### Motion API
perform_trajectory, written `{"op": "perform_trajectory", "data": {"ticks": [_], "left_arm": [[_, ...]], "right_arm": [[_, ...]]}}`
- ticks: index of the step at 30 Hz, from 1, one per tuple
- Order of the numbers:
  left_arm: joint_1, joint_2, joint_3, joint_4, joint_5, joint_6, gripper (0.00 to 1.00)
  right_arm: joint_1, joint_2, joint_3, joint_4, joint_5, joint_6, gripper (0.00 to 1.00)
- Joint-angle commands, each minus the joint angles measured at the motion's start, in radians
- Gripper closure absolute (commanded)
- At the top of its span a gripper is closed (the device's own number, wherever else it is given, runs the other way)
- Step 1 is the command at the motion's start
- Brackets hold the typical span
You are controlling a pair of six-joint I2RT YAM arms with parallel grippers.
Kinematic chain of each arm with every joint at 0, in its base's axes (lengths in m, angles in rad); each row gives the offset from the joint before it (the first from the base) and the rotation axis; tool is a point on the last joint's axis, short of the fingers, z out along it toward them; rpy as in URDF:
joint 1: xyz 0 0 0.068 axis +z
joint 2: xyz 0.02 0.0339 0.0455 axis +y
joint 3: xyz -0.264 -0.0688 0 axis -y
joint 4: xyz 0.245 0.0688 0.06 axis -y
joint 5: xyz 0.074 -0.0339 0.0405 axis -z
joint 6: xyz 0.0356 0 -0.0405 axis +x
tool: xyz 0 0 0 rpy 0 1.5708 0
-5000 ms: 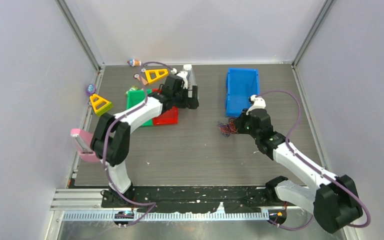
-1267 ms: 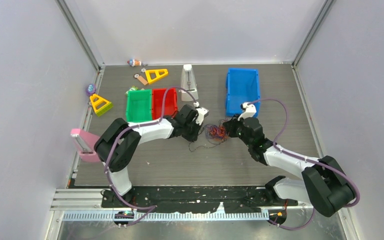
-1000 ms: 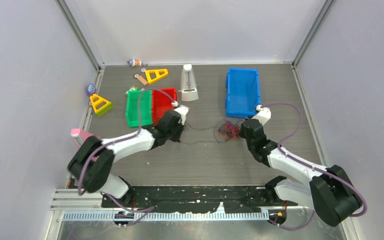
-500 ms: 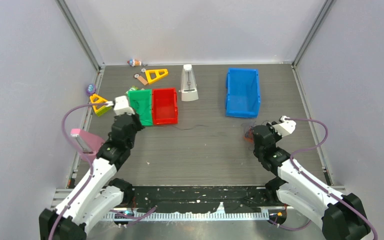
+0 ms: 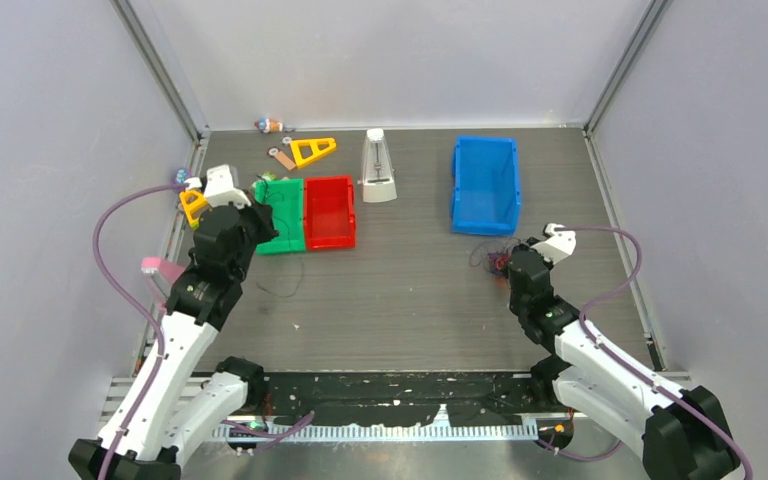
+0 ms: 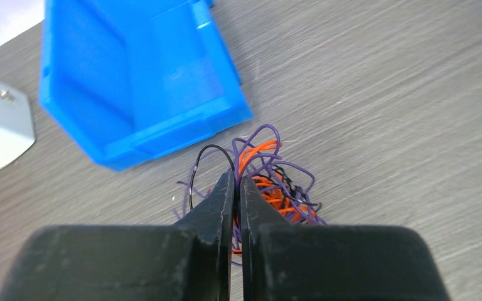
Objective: Untangle the cables
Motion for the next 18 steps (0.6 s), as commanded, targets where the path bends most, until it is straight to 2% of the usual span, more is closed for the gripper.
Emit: {"op": "perform_trajectory", "data": {"ticks": [1,9,18], "left_arm": [[0.004,0.044,0.113,-0.045,0.079,0.007,1.00],[0.003,0.146,0.265,-0.035,0.090,0.026,1.00],[0.022,0.301,0.481,-0.047,0.018,0.089,1.00]], "right_arm": [[-0.001,-0.030,-0.033,0.190,-0.175,-0.110,0.95],[-0.002,-0.020,-0.053,0.258,-0.279,-0.142,0.95],[-0.001,0.028,-0.046,0.290,-0.317,-0.145,0.95]]}}
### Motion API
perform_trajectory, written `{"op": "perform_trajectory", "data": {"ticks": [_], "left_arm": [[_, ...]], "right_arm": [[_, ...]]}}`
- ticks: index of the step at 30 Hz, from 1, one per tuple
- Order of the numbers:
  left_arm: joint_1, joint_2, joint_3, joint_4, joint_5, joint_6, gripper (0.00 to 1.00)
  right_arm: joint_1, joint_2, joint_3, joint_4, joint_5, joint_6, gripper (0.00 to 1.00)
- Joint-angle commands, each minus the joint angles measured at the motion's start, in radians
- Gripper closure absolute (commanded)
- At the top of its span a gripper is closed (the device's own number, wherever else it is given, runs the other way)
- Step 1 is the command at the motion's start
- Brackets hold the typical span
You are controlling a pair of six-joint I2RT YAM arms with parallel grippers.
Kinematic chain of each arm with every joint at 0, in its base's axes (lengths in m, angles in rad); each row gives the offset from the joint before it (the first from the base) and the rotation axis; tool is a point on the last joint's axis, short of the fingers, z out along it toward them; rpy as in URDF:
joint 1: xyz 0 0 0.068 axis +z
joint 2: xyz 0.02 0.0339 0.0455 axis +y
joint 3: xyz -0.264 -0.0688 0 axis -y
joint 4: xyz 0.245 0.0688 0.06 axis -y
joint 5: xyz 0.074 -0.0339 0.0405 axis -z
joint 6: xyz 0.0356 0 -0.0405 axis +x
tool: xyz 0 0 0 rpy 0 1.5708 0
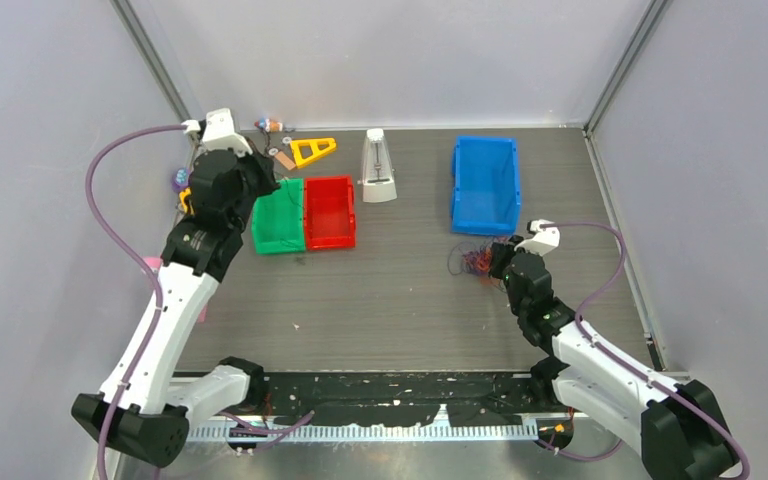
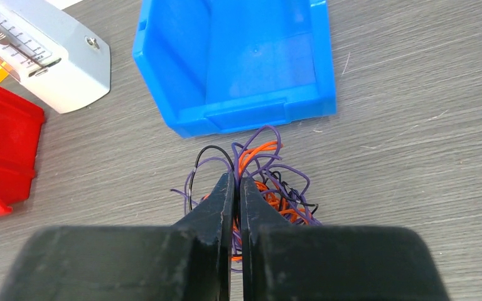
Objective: Untangle the cables
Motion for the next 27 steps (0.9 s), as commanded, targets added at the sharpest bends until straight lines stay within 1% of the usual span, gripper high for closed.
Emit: {"op": "perform_trajectory", "data": {"ticks": [1,10,13,20,27], "left_arm": [[0.025,0.056,0.141,-0.001,-0.035,0.044,1.00],[0.106,0.176,0.348,-0.002,-0.048,0.094,1.00],[0.118,0.215,0.376,0.028,-0.047,0.120,1.00],[0.127,0.291,0.371,0.100,-0.083,0.171,1.00],[0.131,0.327,0.258,0.198,-0.142,0.199,1.00]], "right_arm": [[-0.002,0.016,0.012,0.080,-0.029,-0.015,0.95],[-0.001,0.034,0.011,0.098,-0.040,-0.015,0.95],[-0.002,0.036,0.009,0.102,-0.043,-0.015,0.95],[-0.001,0.040,0.008,0.106,-0.042,-0.017,0.95],[-0.001,0.048,0.011,0.108,-0.040,-0.014,0.95]]}}
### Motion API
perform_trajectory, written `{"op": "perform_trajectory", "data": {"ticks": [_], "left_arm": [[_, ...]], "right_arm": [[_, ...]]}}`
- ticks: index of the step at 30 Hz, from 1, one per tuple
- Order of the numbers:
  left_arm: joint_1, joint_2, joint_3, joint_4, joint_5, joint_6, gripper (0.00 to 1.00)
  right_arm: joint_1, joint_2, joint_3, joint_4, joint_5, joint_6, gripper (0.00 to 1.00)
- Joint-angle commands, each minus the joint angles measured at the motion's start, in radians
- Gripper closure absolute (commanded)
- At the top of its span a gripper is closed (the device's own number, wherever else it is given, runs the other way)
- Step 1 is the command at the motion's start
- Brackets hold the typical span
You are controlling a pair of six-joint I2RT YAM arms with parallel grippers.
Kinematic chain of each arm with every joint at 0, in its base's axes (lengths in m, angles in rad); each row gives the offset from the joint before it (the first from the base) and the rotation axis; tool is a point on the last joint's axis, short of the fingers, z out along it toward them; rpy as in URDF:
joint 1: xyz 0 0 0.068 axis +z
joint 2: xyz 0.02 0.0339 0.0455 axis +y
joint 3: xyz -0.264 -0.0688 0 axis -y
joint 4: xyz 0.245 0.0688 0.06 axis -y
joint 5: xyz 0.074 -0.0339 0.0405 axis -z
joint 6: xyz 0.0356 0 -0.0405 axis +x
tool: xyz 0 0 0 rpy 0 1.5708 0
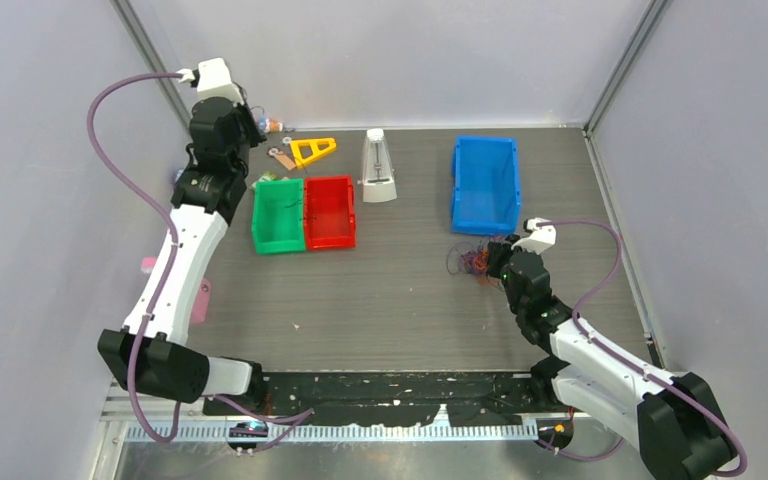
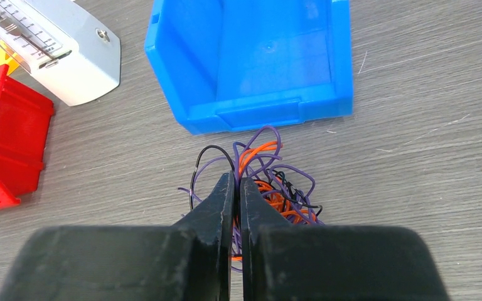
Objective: Untangle the cables
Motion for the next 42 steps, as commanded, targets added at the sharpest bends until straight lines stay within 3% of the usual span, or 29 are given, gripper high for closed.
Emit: {"op": "perform_trajectory", "data": {"ticks": [1,14,29,42], "left_arm": [[0.007,0.016,-0.058,0.120,-0.062,0.038,1.00],[-0.007,-0.002,-0.076,0.107,0.062,-0.064,1.00],[-0.106,0.020,-0.163,0.203,0.014,-0.079,1.00],[-0.161,0.075,-0.385,0.374,-0.057,-0.105,1.00]], "right_arm": [[-0.001,0.009,0.012,0.060,0.006,-0.007,0.95],[-0.001,0.023,0.018,0.061,0.007,-0.004,0.95],[-0.001,0.014,0.020,0.052,0.006,0.002,0.95],[-0.001,-0.007,0.016,0.043,0.013,0.005,0.95]]}}
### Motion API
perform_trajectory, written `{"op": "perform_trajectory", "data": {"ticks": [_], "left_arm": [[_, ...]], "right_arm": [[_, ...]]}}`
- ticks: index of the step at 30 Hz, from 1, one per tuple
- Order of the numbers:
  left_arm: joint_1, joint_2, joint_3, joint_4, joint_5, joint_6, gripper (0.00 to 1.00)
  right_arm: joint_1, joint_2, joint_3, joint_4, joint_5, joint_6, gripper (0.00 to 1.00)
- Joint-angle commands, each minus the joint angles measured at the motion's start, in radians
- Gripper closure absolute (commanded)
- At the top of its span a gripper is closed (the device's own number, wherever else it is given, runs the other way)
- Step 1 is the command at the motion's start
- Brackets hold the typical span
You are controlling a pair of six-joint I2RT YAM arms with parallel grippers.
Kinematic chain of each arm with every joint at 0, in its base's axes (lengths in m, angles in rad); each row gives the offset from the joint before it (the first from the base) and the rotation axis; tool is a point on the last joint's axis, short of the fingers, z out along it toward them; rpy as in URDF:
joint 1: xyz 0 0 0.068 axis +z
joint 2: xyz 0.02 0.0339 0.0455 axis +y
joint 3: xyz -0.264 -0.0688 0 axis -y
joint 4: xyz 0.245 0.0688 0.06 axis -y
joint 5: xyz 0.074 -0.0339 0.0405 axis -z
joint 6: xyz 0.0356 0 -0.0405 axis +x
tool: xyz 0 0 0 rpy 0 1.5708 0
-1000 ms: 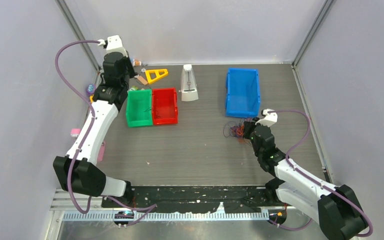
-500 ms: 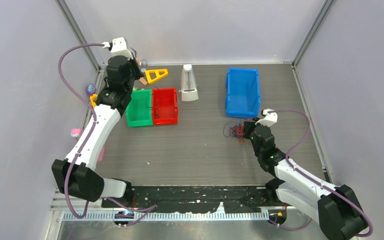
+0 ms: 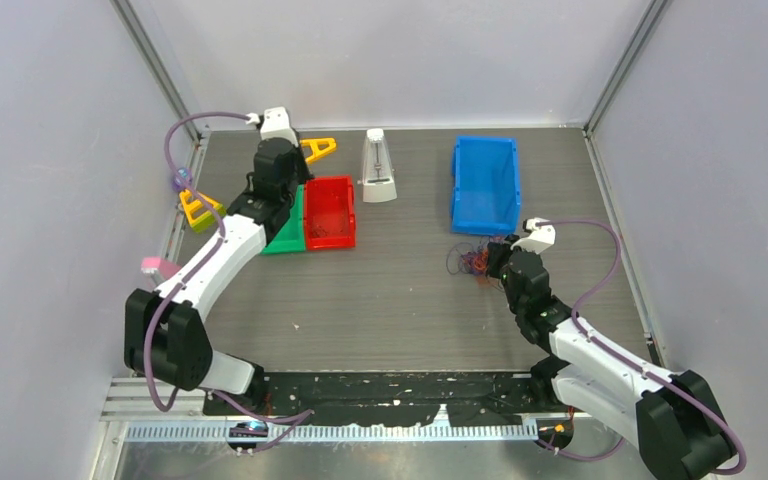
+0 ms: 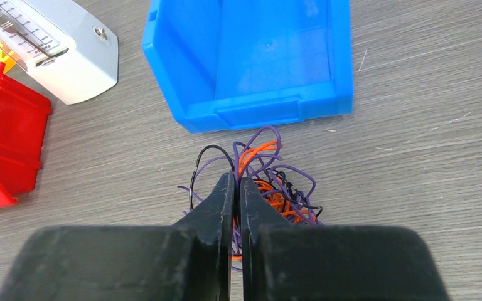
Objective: Untangle the cables
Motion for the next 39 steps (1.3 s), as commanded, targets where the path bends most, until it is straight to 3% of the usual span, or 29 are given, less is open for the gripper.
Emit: {"op": "perform_trajectory", "data": {"ticks": [1,9,15,21,28,33,39], "left_arm": [[-0.011,-0.005,-0.098,0.145,-0.052,-0.021,1.00],[-0.073,-0.010,-0.278,0.337,-0.207,0.062,1.00],[-0.075,0.061,-0.123,0.212,-0.296,0.114,1.00],[-0.075,0.143,-0.003,0.236,-0.333,0.182,1.00],[-0.101,0.234,-0.009,0.409,-0.414,0.264,1.00],[-0.193,0.289,-0.161,0.738,-0.550,0.459,1.00],[-0.268,0.284,-0.212,0.757,-0.588,0.472,1.00]], "right_arm": [[-0.001,-0.025,0.016,0.037,0.015,0.004,0.95],[-0.001,-0.032,0.013,0.036,0.015,0.008,0.94],[-0.001,-0.030,0.013,0.036,0.016,0.008,0.95],[-0.001,-0.032,0.012,0.036,0.020,0.009,0.95],[-0.002,-0.034,0.011,0.036,0.022,0.011,0.95],[-0.002,-0.033,0.011,0.037,0.020,0.014,0.95],[-0.002,-0.029,0.011,0.038,0.017,0.017,0.95]]}}
